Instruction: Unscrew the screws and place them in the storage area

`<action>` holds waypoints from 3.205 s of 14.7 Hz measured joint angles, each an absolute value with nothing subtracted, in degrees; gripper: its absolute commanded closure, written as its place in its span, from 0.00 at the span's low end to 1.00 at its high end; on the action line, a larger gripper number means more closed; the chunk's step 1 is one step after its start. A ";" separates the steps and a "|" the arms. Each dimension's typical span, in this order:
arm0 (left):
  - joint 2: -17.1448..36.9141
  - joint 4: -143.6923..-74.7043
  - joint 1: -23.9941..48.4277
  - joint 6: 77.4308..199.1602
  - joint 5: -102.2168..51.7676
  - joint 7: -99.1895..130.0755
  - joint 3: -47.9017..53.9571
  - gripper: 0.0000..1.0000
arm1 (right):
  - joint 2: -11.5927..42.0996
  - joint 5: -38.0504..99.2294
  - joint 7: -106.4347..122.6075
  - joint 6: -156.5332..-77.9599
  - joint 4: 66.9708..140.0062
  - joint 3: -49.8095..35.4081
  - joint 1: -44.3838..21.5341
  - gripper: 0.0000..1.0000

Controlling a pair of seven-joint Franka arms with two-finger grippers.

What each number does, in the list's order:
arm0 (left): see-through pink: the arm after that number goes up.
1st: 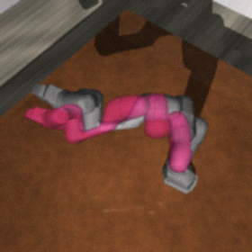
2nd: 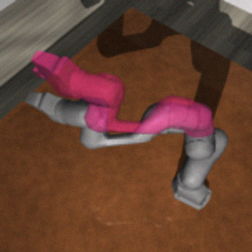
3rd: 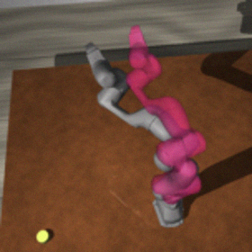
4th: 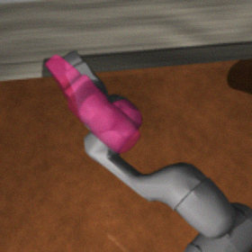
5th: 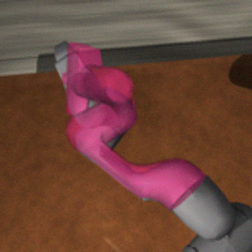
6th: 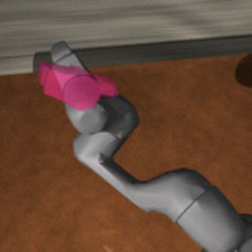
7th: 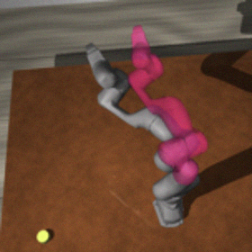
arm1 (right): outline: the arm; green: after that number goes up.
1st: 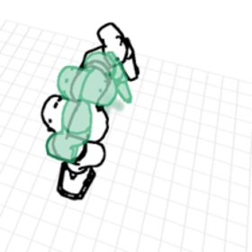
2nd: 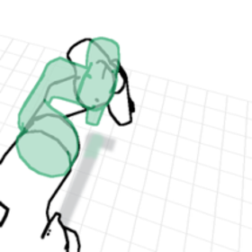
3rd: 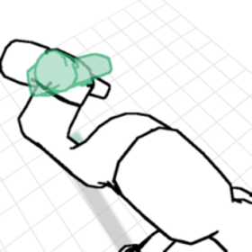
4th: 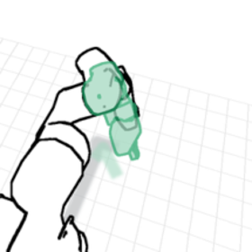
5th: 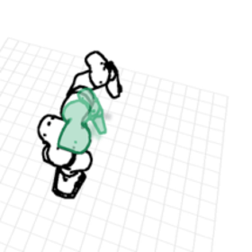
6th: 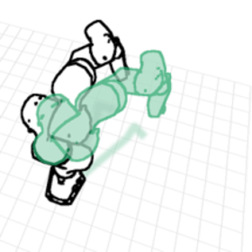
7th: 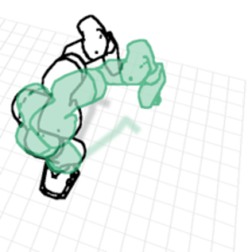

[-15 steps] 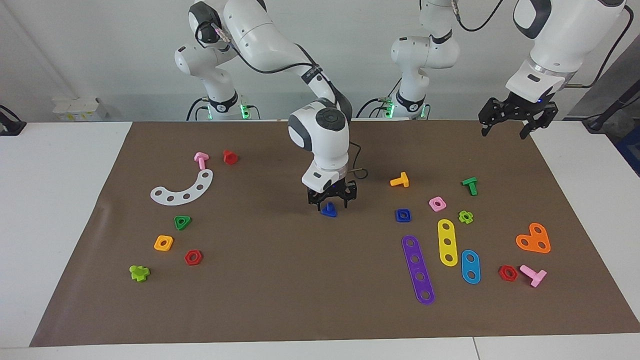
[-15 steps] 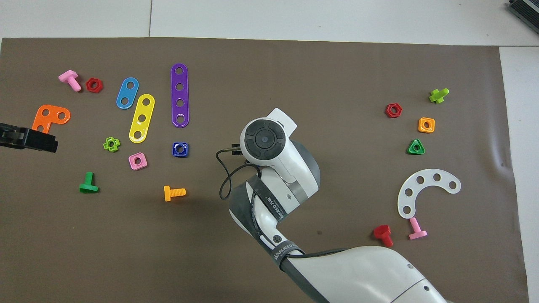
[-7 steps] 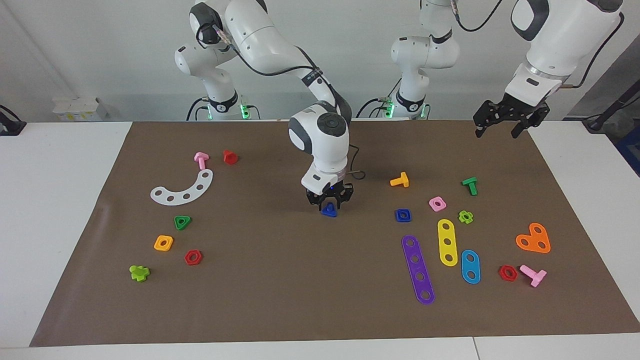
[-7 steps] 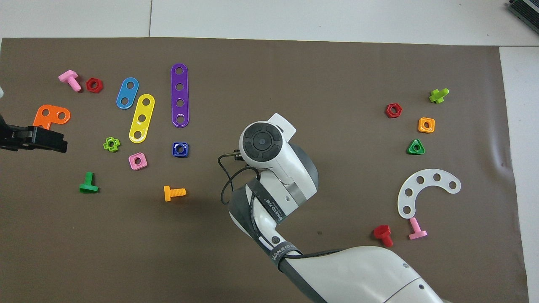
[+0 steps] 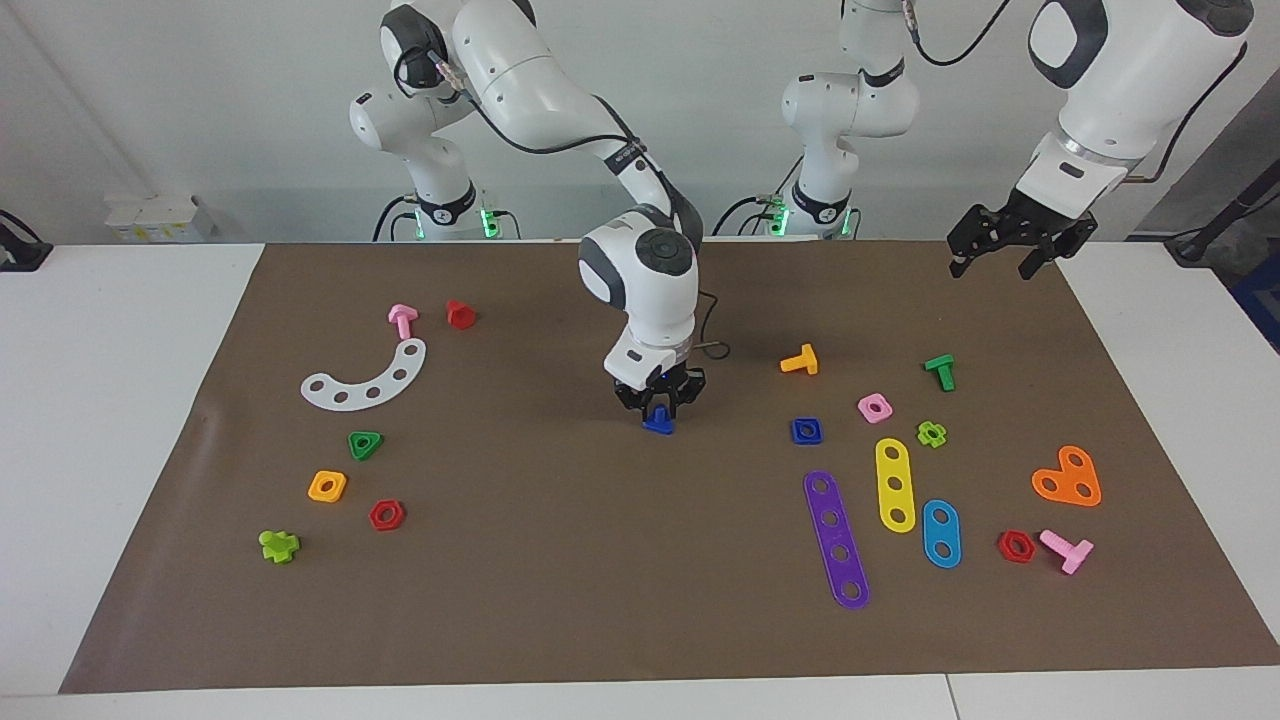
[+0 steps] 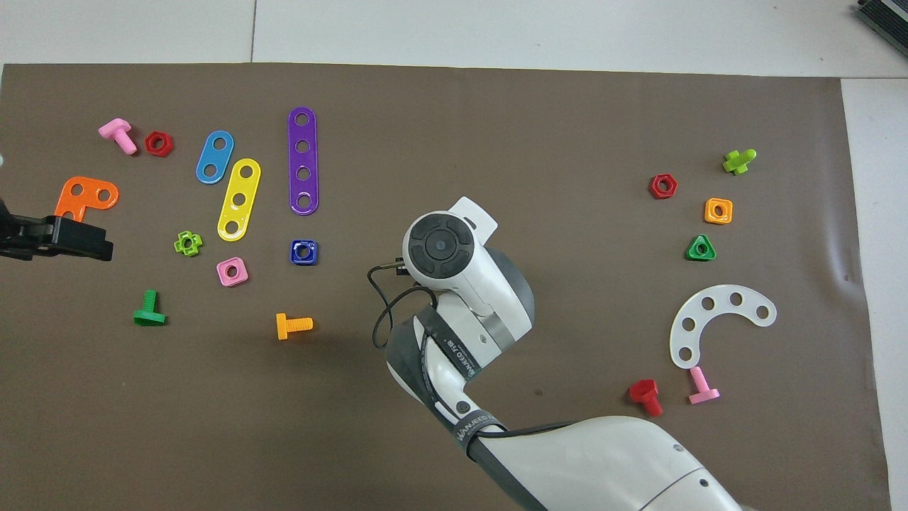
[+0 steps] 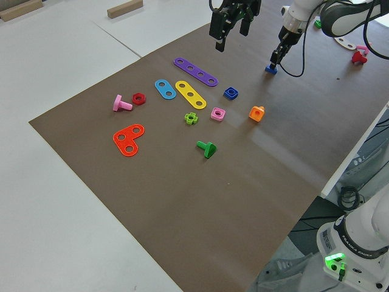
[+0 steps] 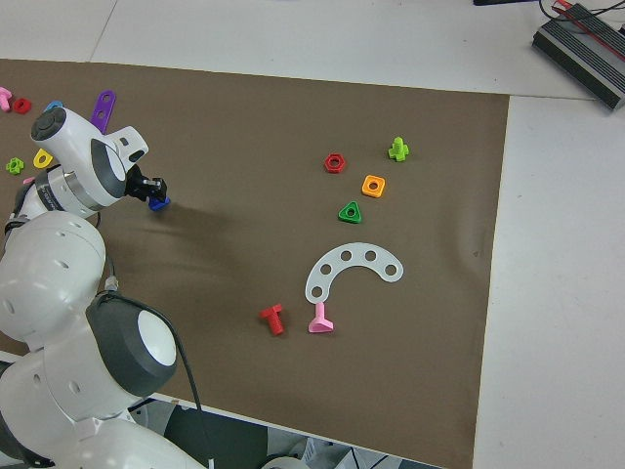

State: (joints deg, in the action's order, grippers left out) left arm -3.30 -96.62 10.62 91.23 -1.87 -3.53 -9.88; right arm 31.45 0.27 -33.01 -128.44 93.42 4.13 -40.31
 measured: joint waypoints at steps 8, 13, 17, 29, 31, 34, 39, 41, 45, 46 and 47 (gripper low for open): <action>-3.97 -97.16 9.83 91.32 -1.87 -3.49 -9.88 0.00 | 31.43 0.21 -33.01 -128.48 93.24 4.17 -40.34 1.00; -3.97 -97.19 9.83 91.32 -1.87 -3.47 -9.88 0.00 | 27.26 0.14 -32.87 -127.01 91.53 5.61 -37.22 1.00; -3.97 -97.19 9.83 91.32 -1.87 -3.46 -9.88 0.00 | 17.88 0.01 -22.63 -118.94 92.60 5.80 -26.77 1.00; -3.97 -97.19 9.83 91.33 -1.87 -3.45 -9.88 0.00 | 13.72 0.18 -1.39 -134.99 114.80 5.75 -9.88 1.00; -3.97 -97.19 9.83 91.33 -1.87 -3.44 -9.88 0.00 | 13.76 1.14 -1.39 -136.03 116.40 5.74 -9.84 1.00; -3.97 -97.19 9.83 91.33 -1.87 -3.44 -9.88 0.00 | 13.78 1.46 -1.32 -137.96 118.73 5.72 -9.62 0.61; -3.97 -97.19 9.83 91.33 -1.87 -3.44 -9.88 0.00 | 13.75 1.64 -0.98 -138.77 119.40 5.72 -8.43 0.00; -3.97 -97.20 9.83 91.33 -1.87 -3.44 -9.88 0.00 | 13.38 1.72 -1.46 -138.76 118.04 5.64 -8.44 0.00; -3.97 -97.20 9.83 91.33 -1.87 -3.43 -9.88 0.00 | 10.17 1.70 -1.79 -128.00 109.66 5.87 -7.91 0.00; -3.97 -97.20 9.83 91.33 -1.87 -3.43 -9.88 0.00 | 9.17 1.70 -1.79 -123.67 106.77 5.94 -7.49 0.00; -3.97 -97.20 9.83 91.33 -1.87 -3.43 -9.88 0.00 | 7.96 1.69 -1.79 -119.57 104.19 5.95 -7.10 0.00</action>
State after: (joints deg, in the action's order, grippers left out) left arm -3.97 -97.20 9.83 91.33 -1.87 -3.43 -9.88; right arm 7.96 1.69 -1.79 -119.57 104.19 5.95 -7.10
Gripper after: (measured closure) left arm 0.000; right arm 0.000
